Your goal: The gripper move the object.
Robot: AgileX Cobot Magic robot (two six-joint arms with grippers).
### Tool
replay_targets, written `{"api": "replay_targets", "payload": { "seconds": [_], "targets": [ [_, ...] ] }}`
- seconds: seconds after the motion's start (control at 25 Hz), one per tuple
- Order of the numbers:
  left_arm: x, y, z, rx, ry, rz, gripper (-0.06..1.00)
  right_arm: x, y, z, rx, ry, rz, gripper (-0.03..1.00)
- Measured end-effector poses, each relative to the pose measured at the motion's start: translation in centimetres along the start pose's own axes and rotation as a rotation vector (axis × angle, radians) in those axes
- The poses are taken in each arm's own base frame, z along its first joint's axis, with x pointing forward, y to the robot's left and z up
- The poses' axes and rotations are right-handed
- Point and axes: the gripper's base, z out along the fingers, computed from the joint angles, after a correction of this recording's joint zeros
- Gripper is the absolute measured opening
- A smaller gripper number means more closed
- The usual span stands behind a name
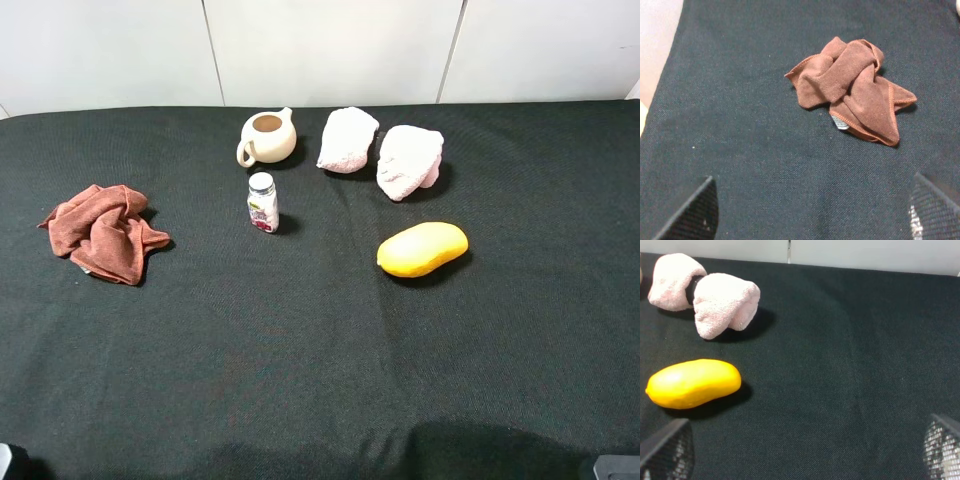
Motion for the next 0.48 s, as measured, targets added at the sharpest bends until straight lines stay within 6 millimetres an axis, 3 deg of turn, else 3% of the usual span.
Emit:
{"api": "replay_targets", "payload": {
  "seconds": [0.48],
  "targets": [
    [0.03, -0.18, 0.05, 0.02, 0.001, 0.037, 0.76, 0.0, 0.0, 0.0, 0.0, 0.0, 0.0, 0.69]
  ]
}}
